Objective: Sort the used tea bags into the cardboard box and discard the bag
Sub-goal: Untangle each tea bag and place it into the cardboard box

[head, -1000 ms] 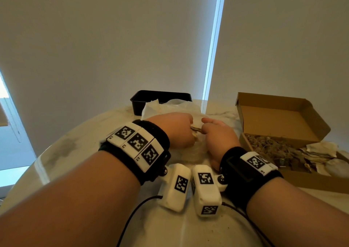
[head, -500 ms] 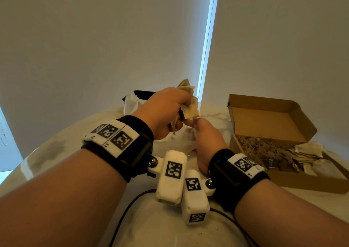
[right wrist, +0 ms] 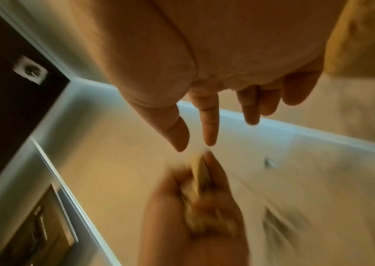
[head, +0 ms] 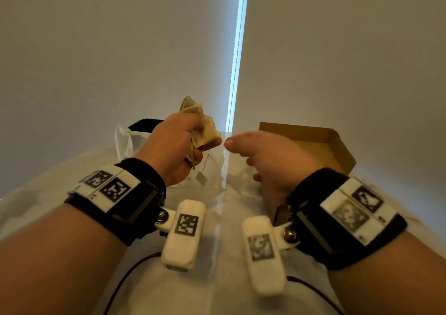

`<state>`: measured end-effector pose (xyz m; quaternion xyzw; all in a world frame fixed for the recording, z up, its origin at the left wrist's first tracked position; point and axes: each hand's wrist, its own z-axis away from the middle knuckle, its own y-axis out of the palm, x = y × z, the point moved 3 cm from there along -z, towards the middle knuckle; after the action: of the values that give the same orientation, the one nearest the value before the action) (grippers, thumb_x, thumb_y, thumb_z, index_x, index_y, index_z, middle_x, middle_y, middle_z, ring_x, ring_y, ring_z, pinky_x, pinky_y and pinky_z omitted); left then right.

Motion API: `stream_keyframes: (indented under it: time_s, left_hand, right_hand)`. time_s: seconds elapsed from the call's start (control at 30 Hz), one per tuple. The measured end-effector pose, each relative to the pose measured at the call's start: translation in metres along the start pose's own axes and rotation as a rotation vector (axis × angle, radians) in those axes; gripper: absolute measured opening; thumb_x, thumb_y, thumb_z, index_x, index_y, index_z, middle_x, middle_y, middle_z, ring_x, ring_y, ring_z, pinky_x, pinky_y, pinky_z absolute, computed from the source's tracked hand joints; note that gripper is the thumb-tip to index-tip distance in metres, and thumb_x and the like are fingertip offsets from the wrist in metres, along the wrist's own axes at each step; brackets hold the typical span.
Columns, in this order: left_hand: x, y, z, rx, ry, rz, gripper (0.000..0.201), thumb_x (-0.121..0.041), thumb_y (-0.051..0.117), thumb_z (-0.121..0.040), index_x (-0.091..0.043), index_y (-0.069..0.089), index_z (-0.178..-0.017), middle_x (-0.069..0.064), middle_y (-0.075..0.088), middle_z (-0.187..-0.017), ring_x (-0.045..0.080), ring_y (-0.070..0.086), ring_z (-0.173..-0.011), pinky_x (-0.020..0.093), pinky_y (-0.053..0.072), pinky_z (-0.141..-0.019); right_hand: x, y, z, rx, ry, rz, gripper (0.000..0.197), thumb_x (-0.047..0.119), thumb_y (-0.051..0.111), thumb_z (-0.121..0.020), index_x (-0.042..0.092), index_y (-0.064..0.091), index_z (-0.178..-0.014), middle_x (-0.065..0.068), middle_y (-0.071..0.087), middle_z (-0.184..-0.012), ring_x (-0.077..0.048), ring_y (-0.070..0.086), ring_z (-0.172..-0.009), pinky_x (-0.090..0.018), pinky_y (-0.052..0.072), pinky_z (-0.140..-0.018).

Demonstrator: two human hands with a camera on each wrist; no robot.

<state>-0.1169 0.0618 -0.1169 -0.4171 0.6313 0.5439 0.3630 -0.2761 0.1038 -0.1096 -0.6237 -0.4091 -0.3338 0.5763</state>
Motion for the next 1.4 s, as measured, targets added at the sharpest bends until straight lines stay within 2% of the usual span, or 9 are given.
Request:
stream_keyframes:
  time_s: [0.13,0.27,0.43,0.57,0.83,0.97,1.07,1.2,1.4]
  left_hand:
    - [0.007,0.019,0.011,0.123,-0.023,-0.039,0.024,-0.006,0.042,-0.097,-0.021,0.048,-0.079,-0.002,0.053,-0.073,0.010,0.061,-0.050,0.014,0.023,-0.037]
    - [0.019,0.050,0.022,0.175,-0.060,-0.054,0.019,-0.011,0.048,-0.099,-0.018,0.054,-0.082,-0.001,0.056,-0.069,0.010,0.061,-0.054,0.014,0.028,-0.037]
    - [0.037,0.100,0.013,0.163,-0.162,-0.029,0.018,-0.012,0.052,-0.097,-0.014,0.059,-0.112,0.003,0.068,-0.085,0.016,0.071,-0.064,0.015,0.033,-0.038]
    - [0.055,0.122,0.007,0.158,-0.196,0.088,0.022,-0.010,0.050,-0.097,-0.014,0.056,-0.117,0.008,0.066,-0.094,0.017,0.069,-0.061,0.014,0.031,-0.034]
    - [0.076,0.110,0.002,0.184,-0.208,0.157,0.028,-0.008,0.050,-0.096,-0.012,0.053,-0.123,0.011,0.065,-0.093,0.017,0.069,-0.061,0.013,0.033,-0.035]
    - [0.076,0.105,-0.001,0.163,-0.198,0.173,0.026,-0.007,0.048,-0.096,-0.012,0.053,-0.121,0.011,0.064,-0.093,0.017,0.068,-0.061,0.013,0.030,-0.035]
    - [0.077,0.106,-0.002,0.176,-0.202,0.175,0.027,-0.008,0.048,-0.096,-0.012,0.052,-0.122,0.012,0.064,-0.095,0.017,0.068,-0.062,0.012,0.031,-0.036]
    - [0.076,0.108,-0.003,0.204,-0.195,0.170,0.026,-0.009,0.049,-0.097,-0.011,0.052,-0.122,0.012,0.064,-0.097,0.016,0.069,-0.061,0.013,0.032,-0.035]
    - [0.076,0.115,-0.003,0.293,-0.152,0.077,0.019,-0.011,0.049,-0.097,-0.012,0.055,-0.116,0.010,0.065,-0.092,0.015,0.068,-0.063,0.015,0.034,-0.036]
  right_hand:
    - [-0.020,-0.093,0.006,-0.289,0.078,-0.163,0.022,0.042,0.069,-0.085,0.026,0.074,-0.099,-0.001,0.067,-0.114,-0.017,0.057,-0.091,-0.036,0.045,-0.076]
    - [-0.068,-0.148,0.014,-0.513,0.244,-0.295,0.032,0.039,0.063,-0.093,0.019,0.069,-0.118,0.000,0.057,-0.130,-0.020,0.049,-0.110,-0.033,0.041,-0.064]
    - [-0.110,-0.142,0.005,-0.374,0.419,-0.291,0.062,0.063,0.069,-0.072,0.021,0.066,-0.117,-0.010,0.055,-0.133,-0.035,0.053,-0.120,-0.055,0.044,-0.103]
    - [-0.109,-0.130,0.001,-0.326,0.326,-0.085,0.098,0.079,0.059,-0.055,0.015,0.062,-0.129,-0.016,0.063,-0.130,-0.039,0.061,-0.118,-0.058,0.048,-0.102]
    - [-0.094,-0.108,0.000,-0.273,0.185,0.122,0.047,0.044,0.037,-0.103,0.028,0.045,-0.147,-0.003,0.046,-0.149,-0.025,0.042,-0.138,-0.040,0.033,-0.114]
    - [-0.092,-0.103,0.004,-0.248,0.177,0.054,0.062,0.062,0.038,-0.095,0.021,0.056,-0.138,-0.014,0.053,-0.143,-0.036,0.049,-0.132,-0.054,0.038,-0.112]
    - [-0.090,-0.105,0.007,-0.312,0.226,0.091,0.054,0.056,0.035,-0.101,0.026,0.050,-0.143,-0.002,0.051,-0.142,-0.023,0.050,-0.125,-0.043,0.041,-0.107]
    - [-0.085,-0.105,0.011,-0.314,0.138,0.184,0.046,0.058,0.045,-0.096,0.029,0.054,-0.131,0.012,0.059,-0.107,-0.002,0.056,-0.075,-0.012,0.041,-0.053]
    - [-0.076,-0.096,0.014,-0.346,-0.157,-0.023,0.030,0.046,0.069,-0.086,0.034,0.066,-0.113,0.007,0.071,-0.100,-0.008,0.068,-0.092,-0.025,0.053,-0.072]
